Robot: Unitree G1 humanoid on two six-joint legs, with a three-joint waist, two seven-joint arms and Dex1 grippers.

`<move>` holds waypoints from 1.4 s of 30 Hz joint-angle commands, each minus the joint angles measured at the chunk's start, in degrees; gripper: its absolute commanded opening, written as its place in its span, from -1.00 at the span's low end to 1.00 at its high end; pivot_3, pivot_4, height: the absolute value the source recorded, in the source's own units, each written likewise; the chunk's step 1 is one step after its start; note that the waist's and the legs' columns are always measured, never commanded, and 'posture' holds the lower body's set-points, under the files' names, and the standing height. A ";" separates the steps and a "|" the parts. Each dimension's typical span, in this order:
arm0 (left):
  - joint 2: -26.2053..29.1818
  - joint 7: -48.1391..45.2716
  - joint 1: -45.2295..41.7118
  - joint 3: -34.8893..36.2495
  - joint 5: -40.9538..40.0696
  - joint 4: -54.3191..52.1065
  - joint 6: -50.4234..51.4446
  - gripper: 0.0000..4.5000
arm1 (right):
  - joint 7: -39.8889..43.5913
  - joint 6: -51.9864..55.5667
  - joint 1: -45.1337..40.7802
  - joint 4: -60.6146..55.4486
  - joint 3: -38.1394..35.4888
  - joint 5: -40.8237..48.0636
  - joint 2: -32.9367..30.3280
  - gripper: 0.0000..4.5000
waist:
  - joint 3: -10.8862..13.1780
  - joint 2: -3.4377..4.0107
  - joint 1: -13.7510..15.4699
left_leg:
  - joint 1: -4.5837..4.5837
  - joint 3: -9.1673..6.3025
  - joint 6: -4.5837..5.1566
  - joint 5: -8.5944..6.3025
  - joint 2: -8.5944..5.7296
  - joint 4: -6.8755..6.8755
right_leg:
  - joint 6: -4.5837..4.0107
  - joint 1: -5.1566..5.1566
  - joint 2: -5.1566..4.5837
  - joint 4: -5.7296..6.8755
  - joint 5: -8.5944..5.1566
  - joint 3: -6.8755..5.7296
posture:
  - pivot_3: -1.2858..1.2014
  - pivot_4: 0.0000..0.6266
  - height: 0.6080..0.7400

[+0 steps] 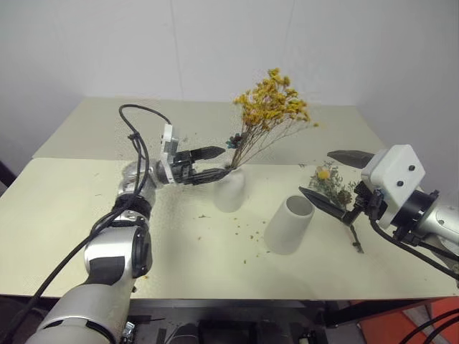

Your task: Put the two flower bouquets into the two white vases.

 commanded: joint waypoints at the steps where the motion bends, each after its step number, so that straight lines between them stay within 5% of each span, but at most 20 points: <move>1: 2.00 -0.37 0.57 -0.66 -0.19 -3.00 -0.30 0.98 | 0.15 -2.05 -0.69 0.02 0.10 -1.07 0.26 1.00 | 0.00 0.00 0.00 | 0.00 0.00 0.00 0.00 0.00 0.00 | 0.00 0.00 0.00 0.00 0.00 0.00 | 0.03 -0.52 1.00; 9: 9.57 -0.64 4.59 -2.52 -1.41 -16.50 4.25 0.98 | 0.06 1.44 -1.23 -0.19 -0.74 0.87 -0.96 1.00 | 0.00 0.00 -0.15 | -0.01 0.00 0.00 0.00 0.04 -0.01 | -0.03 -0.01 0.01 0.00 0.01 -0.01 | 0.03 -0.52 1.00; 15: 19.04 -0.56 12.36 -5.43 -11.93 -44.41 23.40 0.98 | 2.29 5.91 1.11 1.29 -6.48 3.75 -3.74 1.00 | 0.00 0.01 -0.14 | -0.01 0.02 0.00 0.00 0.11 -0.01 | -0.06 -0.02 0.02 0.00 0.02 -0.02 | 0.03 -0.52 1.00; 20: 19.22 4.69 15.33 -7.70 -16.68 -60.69 36.61 0.98 | 2.91 10.92 -0.21 10.60 -5.79 3.23 -7.18 1.00 | 0.00 0.03 0.48 | 0.14 0.04 0.00 0.00 0.08 0.12 | 0.14 0.18 -0.04 0.00 -0.10 -0.05 | 0.03 -0.52 1.00; 36: 16.86 13.28 12.61 -17.28 -16.61 -71.77 45.83 0.98 | 13.79 14.75 -21.53 48.20 20.65 -8.51 -11.33 1.00 | 0.03 0.09 -1.35 | 0.12 0.10 0.04 0.02 0.10 -0.04 | 0.05 0.01 0.08 0.02 -0.12 0.08 | 0.03 -0.52 1.00; 42: 15.55 13.07 8.64 -18.74 -16.97 -71.11 46.86 0.98 | 19.11 13.39 -29.57 60.84 29.63 -14.97 -7.81 1.00 | 0.03 0.09 -1.47 | 0.14 0.10 0.04 0.02 0.10 -0.02 | 0.09 0.02 0.08 0.01 -0.12 0.07 | 0.03 -0.52 1.00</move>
